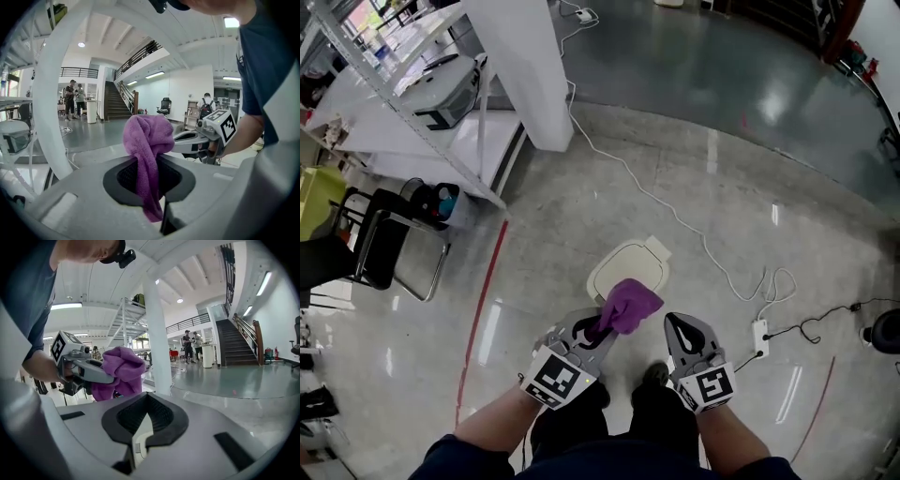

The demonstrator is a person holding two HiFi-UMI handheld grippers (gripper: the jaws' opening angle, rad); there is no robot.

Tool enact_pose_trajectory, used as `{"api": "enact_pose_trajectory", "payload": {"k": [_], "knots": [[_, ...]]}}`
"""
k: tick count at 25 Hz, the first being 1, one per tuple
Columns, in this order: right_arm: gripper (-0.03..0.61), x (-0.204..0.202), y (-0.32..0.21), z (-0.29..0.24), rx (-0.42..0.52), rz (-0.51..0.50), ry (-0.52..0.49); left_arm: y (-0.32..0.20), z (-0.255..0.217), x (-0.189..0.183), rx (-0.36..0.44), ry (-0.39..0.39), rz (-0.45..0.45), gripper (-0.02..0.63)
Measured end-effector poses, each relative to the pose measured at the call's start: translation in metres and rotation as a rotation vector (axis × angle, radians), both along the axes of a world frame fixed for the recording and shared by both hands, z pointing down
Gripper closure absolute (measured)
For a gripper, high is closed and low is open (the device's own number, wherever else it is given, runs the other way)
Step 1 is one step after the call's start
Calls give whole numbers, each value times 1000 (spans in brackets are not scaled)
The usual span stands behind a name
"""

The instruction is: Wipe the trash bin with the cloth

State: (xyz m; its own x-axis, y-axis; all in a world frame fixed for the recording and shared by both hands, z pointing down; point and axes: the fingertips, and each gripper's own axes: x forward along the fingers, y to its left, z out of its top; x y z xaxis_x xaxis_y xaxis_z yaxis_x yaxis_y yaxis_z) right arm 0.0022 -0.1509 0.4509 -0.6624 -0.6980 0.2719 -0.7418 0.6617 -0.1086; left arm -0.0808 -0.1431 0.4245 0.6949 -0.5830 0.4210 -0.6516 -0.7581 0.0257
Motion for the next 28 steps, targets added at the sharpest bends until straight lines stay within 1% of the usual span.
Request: {"api": "enact_pose_trajectory", "payload": {"k": [4,8,12,16,18,21,24,28], "knots": [[568,-6,16,-66,-9,-25,7,17,-67,-4,-5,5,-4,560],[569,-16,35,-122,-10,-65,8,37,-127,-8,-29,63,-26,560],[568,-26,56,-183,8,-114,5,59,-180,-5,-57,134,-69,560],[569,-30,75,-228,31,-164,13,78,-221,-2,-61,170,-96,560],[569,-30,82,-243,43,-177,22,85,-239,-2,-52,181,-97,560],[569,-31,89,-262,63,-185,13,95,-257,-1,-29,176,-88,560],[568,-29,98,-277,88,-193,-1,106,-264,3,-15,177,-90,560],[569,-26,103,-276,97,-203,-1,114,-263,10,-6,204,-100,560]]}}
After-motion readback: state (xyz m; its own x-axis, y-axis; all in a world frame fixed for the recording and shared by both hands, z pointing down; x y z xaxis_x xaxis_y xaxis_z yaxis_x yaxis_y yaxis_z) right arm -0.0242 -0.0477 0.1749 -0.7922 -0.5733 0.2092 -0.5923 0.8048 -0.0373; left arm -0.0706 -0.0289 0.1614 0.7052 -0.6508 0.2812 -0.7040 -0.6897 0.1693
